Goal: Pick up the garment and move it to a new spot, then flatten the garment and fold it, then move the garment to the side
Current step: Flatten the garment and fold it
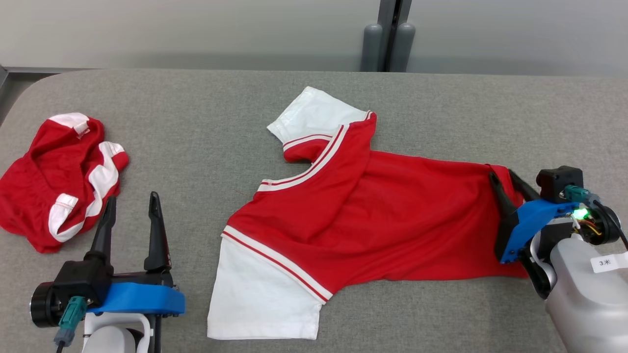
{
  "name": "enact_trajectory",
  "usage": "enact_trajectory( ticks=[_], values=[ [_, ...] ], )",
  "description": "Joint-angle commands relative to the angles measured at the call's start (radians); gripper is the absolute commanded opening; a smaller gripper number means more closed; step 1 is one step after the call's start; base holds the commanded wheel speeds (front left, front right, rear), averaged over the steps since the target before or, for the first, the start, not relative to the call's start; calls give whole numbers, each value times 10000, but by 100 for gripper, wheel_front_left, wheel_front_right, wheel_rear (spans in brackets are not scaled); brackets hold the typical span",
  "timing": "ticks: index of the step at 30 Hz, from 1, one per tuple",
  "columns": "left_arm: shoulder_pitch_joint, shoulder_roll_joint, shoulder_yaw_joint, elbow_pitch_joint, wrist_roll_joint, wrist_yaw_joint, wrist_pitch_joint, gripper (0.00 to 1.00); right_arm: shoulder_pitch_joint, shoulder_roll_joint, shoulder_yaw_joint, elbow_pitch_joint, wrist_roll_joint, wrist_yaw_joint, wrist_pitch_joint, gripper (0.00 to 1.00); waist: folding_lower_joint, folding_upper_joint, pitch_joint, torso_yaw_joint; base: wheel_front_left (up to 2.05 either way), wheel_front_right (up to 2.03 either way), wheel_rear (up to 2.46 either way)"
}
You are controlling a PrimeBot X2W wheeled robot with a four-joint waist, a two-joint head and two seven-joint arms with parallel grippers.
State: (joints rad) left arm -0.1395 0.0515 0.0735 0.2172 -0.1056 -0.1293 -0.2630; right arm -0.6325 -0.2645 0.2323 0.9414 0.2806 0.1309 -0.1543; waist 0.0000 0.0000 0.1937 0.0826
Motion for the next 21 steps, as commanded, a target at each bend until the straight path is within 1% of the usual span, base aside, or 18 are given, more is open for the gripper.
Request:
enact_trajectory(
  ticks=[1,3,7,10,14,17,21],
  values=[
    [87,-20,32,8,-17,-22,-25,100,-243,-83,-33,53,20,-2,-243,100,0,0,-40,-65,0,0,0],
    [112,-19,56,4,3,-22,-27,100,-234,18,-105,112,58,-2,-616,100,0,0,-100,-151,0,0,0],
    [272,-17,110,15,75,-22,-25,100,156,143,-646,-448,168,-1,-1082,100,0,0,-283,-334,0,0,0],
    [330,-16,146,-78,134,-23,-25,100,772,247,-1250,-1837,-3,-1,-1111,100,0,0,-371,-445,0,0,0],
    [497,-17,242,-110,185,-23,-25,100,2153,698,-1783,-4078,-470,-1,-1113,100,0,0,-471,-576,0,0,0],
    [553,-1,304,-122,220,-23,-25,100,3219,1073,-1958,-5408,-800,-1,-1113,100,0,0,-559,-654,0,0,0],
    [784,23,328,-129,298,-23,-25,100,4377,1578,-2083,-6773,-1091,-1,-1115,100,0,0,-714,-688,0,0,0]
  ],
)
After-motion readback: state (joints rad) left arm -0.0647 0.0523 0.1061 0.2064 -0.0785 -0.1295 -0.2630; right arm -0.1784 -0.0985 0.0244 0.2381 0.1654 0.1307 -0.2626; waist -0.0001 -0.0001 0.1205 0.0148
